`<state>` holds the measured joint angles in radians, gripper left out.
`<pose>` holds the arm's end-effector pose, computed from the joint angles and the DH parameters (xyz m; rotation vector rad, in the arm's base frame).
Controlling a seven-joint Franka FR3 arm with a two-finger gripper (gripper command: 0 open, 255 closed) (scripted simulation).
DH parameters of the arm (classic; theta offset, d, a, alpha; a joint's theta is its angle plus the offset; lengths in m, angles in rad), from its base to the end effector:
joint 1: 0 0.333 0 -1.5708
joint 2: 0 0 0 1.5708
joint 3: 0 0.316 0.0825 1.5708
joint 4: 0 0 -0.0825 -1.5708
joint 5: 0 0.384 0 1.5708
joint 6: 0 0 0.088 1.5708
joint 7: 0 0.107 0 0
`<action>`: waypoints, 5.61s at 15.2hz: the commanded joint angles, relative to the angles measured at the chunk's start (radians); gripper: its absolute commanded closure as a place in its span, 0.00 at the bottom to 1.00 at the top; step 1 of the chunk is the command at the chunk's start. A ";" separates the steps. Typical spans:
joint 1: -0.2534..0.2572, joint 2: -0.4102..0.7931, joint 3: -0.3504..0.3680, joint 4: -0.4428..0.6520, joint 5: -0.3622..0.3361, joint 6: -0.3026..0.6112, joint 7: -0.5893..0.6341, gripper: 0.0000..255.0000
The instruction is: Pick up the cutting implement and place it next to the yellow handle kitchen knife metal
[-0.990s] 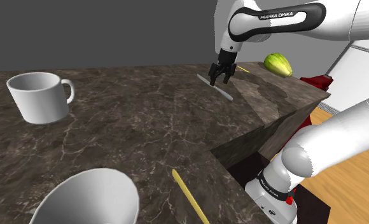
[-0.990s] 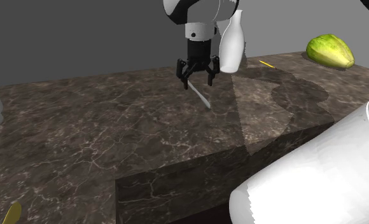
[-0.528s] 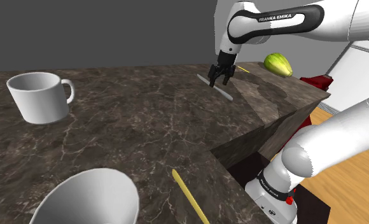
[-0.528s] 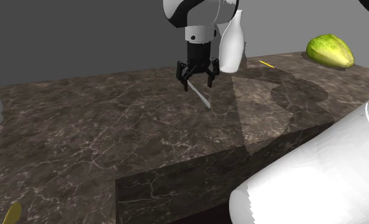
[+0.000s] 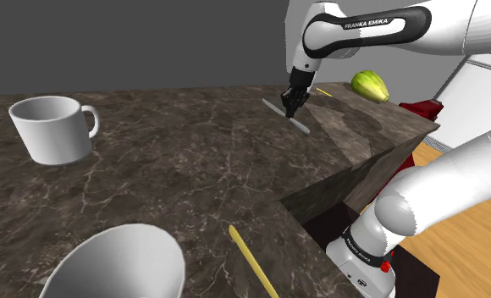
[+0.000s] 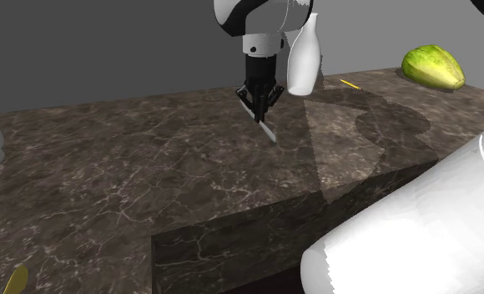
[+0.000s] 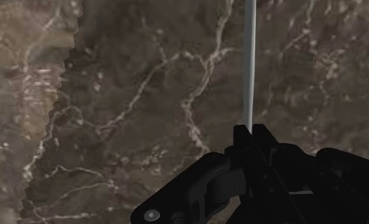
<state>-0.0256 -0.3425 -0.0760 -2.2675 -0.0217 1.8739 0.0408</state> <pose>0.4403 -0.0486 0.4907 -3.1275 0.2041 0.0811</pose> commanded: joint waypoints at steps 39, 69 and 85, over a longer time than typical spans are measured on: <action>0.057 -0.344 0.130 0.055 0.069 -0.397 0.165 1.00; 0.240 -0.884 0.626 0.017 0.636 -0.761 0.785 1.00; 0.180 -0.867 0.911 0.371 0.992 -0.820 1.202 1.00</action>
<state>0.1559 -1.2094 0.8220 -1.9223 0.9491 1.0591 1.2103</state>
